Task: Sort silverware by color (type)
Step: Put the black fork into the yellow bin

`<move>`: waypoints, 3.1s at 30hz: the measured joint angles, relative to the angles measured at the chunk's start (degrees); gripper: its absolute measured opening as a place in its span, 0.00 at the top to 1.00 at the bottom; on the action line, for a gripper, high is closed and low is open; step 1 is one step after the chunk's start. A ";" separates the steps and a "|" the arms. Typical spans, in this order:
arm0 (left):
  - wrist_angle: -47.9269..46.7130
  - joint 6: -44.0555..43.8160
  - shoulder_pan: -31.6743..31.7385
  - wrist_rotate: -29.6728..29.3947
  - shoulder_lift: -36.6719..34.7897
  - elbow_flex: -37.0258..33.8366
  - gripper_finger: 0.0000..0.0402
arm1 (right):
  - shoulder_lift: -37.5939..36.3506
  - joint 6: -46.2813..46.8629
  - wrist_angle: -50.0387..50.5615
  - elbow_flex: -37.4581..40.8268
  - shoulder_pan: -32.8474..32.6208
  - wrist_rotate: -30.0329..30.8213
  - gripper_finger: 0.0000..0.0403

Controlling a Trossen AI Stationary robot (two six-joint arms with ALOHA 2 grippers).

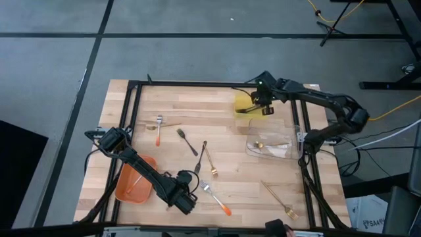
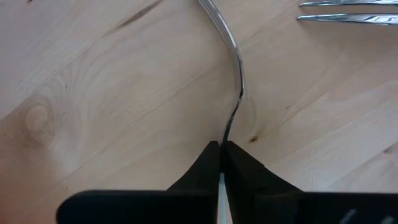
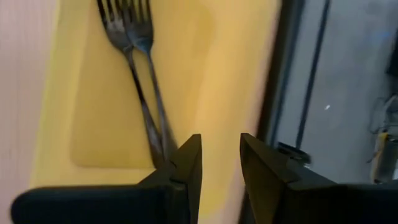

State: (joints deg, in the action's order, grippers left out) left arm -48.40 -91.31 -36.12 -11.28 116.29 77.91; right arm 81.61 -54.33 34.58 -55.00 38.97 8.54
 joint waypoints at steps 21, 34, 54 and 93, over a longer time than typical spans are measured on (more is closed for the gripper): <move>-2.94 0.58 -0.02 -1.93 -8.76 -0.13 0.99 | -16.93 7.56 4.12 -0.02 -18.50 -0.52 0.75; -18.74 3.39 -0.25 -7.04 -24.14 -0.07 0.99 | -16.97 17.91 4.57 -0.02 -34.37 -0.57 0.75; -33.97 0.27 -6.44 0.33 -29.99 -0.06 0.99 | -16.97 37.90 4.51 -0.02 -51.82 -0.63 0.75; -5.59 -10.19 -13.65 14.23 -30.02 -32.15 0.99 | -16.90 50.23 4.51 0.00 -61.10 -0.62 0.75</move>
State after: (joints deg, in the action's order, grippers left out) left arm -53.99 -101.50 -49.77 2.95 86.27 45.76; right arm 64.71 -4.10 39.09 -55.00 -22.13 7.91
